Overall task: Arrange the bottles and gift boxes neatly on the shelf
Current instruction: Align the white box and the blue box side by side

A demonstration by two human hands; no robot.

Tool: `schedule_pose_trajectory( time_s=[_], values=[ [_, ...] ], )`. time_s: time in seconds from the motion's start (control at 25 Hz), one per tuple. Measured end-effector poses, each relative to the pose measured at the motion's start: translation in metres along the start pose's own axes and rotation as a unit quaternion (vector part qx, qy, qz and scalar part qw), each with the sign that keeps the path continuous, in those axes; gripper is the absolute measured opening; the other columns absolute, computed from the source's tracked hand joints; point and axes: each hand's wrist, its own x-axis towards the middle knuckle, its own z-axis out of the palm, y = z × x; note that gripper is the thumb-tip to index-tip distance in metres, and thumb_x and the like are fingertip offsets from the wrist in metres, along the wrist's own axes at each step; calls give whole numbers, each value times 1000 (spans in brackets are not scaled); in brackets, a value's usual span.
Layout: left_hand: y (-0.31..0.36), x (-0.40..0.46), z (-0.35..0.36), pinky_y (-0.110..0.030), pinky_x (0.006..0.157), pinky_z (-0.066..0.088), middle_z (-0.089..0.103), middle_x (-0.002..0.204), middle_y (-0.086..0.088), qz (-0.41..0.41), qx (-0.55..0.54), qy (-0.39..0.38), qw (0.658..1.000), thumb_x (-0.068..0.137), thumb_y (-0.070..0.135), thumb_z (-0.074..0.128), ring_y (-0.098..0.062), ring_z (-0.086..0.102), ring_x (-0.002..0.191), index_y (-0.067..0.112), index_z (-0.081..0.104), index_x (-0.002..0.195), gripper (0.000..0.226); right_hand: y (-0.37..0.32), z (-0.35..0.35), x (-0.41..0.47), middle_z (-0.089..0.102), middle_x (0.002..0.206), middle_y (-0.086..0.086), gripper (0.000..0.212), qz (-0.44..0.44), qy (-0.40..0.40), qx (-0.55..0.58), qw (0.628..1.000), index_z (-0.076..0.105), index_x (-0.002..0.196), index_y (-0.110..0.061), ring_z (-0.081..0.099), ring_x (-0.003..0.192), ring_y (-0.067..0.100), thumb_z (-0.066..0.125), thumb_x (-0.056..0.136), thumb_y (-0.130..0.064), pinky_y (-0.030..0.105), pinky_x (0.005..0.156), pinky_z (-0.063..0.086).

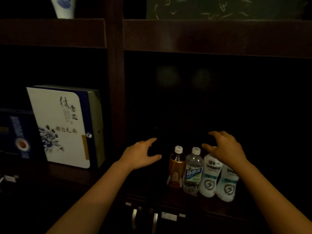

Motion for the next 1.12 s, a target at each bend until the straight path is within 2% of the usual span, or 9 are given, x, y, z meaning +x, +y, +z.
schedule_pose_trajectory(
  time_s=[0.16,0.28,0.4,0.6,0.84,1.12],
  values=[
    [-40,-47,-43,-35,91,49,51,133,5,42,-29,49,998,75,65,52,-11,50,118,42,21,140,75,-82,13,-35,48,135,14,60,-66,10,9,998,42,134,-16,43,124,34,61,82,-42,48,95,43],
    [-99,-87,-76,-28,81,47,52,133,6,45,-18,66,997,75,66,50,-12,53,115,43,23,139,73,-155,30,-65,47,137,10,62,-66,-1,8,998,42,134,-18,40,128,30,60,82,-45,49,102,37],
    [-155,-125,-112,-26,75,43,54,131,4,49,-24,50,997,76,66,50,-16,54,113,43,24,139,71,-224,43,-94,48,136,7,64,-64,8,6,998,41,134,-19,41,127,27,60,79,-48,47,103,38],
    [-228,-175,-172,-32,86,48,55,132,6,7,13,73,997,72,71,50,-14,52,117,42,28,137,75,-325,51,-123,46,137,8,65,-78,-4,39,996,37,136,-18,42,126,25,59,82,-45,47,104,38],
    [-281,-179,-231,-38,92,51,56,131,5,-26,17,109,994,71,70,52,-17,54,116,39,31,137,77,-401,61,-104,43,140,6,68,-80,-23,38,996,31,139,-20,44,125,23,58,83,-46,39,94,48],
    [-342,-133,-255,-37,91,50,64,118,-1,-69,-105,135,983,74,61,59,-18,60,102,33,27,141,80,-444,100,-28,46,138,7,78,-26,5,65,998,23,141,-24,49,121,23,63,78,-47,39,89,50]
  ],
)
